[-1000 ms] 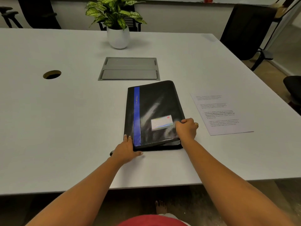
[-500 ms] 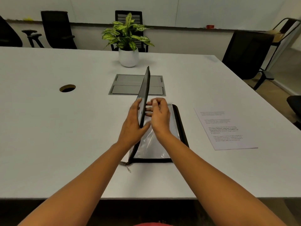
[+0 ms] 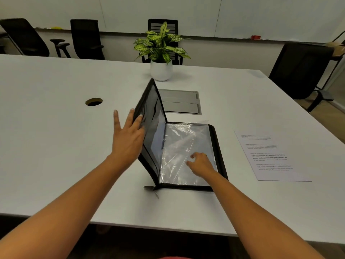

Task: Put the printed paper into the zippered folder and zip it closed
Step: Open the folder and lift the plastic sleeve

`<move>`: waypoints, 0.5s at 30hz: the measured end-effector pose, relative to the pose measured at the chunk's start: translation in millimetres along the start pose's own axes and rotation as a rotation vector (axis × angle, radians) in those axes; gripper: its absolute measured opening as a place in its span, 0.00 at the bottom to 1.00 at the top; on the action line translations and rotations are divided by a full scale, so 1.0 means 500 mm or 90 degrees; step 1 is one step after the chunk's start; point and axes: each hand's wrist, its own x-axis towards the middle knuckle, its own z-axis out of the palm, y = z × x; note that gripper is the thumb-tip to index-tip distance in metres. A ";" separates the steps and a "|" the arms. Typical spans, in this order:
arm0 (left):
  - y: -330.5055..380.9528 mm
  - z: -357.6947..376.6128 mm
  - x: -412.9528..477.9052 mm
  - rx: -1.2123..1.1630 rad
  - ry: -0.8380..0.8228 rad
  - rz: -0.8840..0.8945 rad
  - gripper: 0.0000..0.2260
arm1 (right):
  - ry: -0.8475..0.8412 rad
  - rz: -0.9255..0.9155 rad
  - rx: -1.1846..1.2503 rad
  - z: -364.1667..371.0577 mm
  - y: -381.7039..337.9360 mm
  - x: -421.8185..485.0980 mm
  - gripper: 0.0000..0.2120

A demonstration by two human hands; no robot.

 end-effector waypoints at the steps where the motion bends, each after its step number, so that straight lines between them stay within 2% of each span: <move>1: -0.009 0.009 -0.004 0.021 -0.037 -0.004 0.16 | -0.024 0.025 -0.039 0.005 0.026 0.002 0.23; 6: -0.028 0.076 -0.021 0.070 -0.189 -0.032 0.20 | -0.050 0.105 -0.168 0.011 0.120 0.000 0.26; 15: -0.027 0.225 -0.062 -0.180 -0.436 -0.065 0.24 | -0.046 0.124 -0.243 0.026 0.190 -0.009 0.25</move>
